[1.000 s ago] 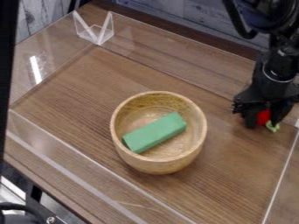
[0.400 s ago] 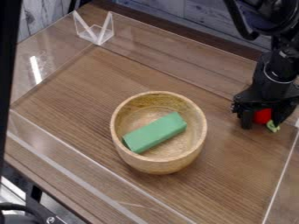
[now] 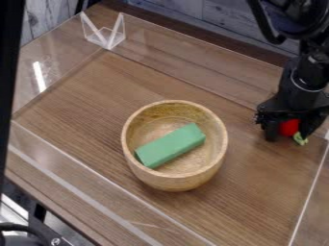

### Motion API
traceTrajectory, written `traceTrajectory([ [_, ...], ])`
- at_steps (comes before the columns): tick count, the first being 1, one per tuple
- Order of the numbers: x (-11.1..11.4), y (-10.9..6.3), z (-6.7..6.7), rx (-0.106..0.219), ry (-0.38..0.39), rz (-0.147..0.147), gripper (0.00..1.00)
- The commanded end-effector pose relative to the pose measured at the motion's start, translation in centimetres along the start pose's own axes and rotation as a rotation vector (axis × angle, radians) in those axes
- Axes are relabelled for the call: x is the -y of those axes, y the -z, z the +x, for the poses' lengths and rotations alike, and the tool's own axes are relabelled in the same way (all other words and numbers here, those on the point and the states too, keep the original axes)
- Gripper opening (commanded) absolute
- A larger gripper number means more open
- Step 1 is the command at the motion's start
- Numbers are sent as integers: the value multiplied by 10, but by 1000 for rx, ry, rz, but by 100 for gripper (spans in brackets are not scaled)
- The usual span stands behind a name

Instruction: Move the red object to the right side of the table

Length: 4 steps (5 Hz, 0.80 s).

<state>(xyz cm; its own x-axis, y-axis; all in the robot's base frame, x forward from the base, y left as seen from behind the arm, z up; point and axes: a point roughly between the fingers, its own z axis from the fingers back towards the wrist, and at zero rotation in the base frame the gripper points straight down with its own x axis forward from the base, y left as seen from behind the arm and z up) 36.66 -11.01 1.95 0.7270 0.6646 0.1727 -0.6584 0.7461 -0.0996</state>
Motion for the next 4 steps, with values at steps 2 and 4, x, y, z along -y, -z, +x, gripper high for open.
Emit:
traceTrajectory([
  [2,-1,-5,22,37,-53,-26,100],
  [4,-1,-40,21,8,-8,-86,0],
])
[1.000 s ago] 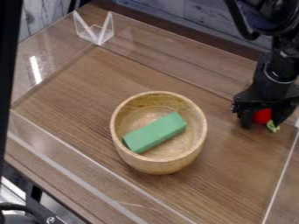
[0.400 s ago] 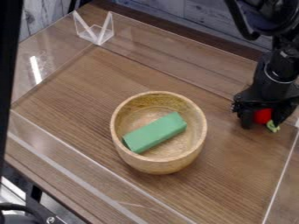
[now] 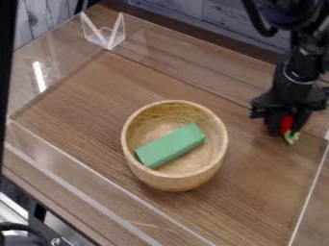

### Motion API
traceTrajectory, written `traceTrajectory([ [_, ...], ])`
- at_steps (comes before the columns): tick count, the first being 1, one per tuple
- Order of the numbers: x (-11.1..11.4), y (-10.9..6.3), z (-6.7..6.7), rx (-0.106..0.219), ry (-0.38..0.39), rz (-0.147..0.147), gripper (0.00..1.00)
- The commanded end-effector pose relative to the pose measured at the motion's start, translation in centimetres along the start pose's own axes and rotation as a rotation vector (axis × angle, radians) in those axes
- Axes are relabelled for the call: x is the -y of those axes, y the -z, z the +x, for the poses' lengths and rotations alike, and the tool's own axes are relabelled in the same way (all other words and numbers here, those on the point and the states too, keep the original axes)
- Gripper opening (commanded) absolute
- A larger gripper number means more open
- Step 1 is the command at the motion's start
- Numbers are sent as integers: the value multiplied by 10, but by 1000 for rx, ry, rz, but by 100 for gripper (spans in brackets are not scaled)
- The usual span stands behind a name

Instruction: Move the red object to the right side of the table

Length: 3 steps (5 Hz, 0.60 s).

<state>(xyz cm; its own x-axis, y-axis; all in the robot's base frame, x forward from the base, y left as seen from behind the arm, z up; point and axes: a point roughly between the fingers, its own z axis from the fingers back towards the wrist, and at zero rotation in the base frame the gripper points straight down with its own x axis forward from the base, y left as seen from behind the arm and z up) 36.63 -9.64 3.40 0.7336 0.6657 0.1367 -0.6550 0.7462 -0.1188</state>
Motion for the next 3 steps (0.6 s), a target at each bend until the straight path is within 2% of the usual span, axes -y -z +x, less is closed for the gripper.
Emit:
traceTrajectory([
  [1,8,-50,7,26,35,-108,0],
  [2,2,-67,-5,9,128,-137,0],
  [3,-7,-73,-19,0,189,-144,0],
])
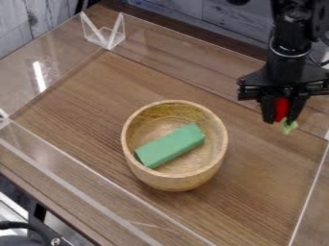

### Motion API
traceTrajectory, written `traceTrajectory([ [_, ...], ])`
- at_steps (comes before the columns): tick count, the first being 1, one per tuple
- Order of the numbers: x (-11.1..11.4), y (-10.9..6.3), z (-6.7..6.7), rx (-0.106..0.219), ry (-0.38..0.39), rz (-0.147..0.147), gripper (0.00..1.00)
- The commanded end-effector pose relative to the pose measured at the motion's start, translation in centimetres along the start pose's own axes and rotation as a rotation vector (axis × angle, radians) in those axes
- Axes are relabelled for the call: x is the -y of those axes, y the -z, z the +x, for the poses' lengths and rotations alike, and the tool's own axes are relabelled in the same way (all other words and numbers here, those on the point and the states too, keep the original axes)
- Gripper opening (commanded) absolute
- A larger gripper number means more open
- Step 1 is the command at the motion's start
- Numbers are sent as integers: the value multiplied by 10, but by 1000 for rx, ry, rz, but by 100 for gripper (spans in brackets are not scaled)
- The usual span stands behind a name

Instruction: Move the red object to the right side of the table

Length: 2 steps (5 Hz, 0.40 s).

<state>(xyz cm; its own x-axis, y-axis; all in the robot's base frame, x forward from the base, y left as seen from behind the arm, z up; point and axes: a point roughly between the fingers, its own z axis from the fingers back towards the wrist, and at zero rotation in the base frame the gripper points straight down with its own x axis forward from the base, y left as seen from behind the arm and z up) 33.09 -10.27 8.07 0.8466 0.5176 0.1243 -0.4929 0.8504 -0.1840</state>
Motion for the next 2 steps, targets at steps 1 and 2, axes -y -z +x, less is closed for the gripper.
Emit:
traceTrajectory([
  [1,5,-19,-13,30,61,-45,0],
  [2,3,-15,-29,14,98,-37,0],
])
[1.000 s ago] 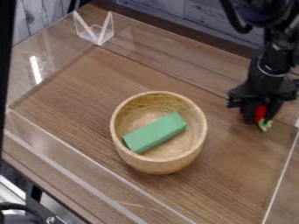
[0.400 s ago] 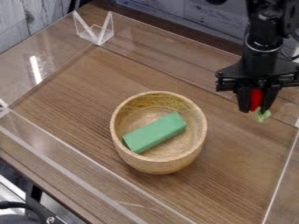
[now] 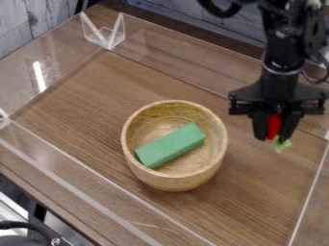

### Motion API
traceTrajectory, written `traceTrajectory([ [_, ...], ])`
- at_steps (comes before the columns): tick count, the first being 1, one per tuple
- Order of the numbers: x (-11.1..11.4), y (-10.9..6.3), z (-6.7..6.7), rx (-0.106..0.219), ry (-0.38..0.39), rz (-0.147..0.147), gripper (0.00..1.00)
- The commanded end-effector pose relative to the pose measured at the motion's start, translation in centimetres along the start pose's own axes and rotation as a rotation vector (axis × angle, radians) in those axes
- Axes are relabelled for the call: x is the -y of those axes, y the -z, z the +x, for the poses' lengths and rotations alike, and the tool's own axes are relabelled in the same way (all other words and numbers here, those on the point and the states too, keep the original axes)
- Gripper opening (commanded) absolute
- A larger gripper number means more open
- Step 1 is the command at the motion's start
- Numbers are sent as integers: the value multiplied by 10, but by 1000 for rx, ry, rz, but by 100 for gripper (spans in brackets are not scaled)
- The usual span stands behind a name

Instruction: Move the red object to the right side of the table

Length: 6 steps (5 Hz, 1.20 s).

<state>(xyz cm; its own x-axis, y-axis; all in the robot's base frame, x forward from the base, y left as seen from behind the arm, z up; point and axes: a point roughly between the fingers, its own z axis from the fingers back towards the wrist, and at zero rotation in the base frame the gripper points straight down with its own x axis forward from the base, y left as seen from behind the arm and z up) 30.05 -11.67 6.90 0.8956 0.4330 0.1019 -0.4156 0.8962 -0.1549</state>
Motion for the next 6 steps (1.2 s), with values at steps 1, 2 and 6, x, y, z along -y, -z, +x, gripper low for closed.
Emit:
traceTrajectory([
  [1,9,-11,-10,40,37,-40,0],
  [2,9,1,-20,27,62,-24,0],
  [6,3,0,-32,-11,120,13,100],
])
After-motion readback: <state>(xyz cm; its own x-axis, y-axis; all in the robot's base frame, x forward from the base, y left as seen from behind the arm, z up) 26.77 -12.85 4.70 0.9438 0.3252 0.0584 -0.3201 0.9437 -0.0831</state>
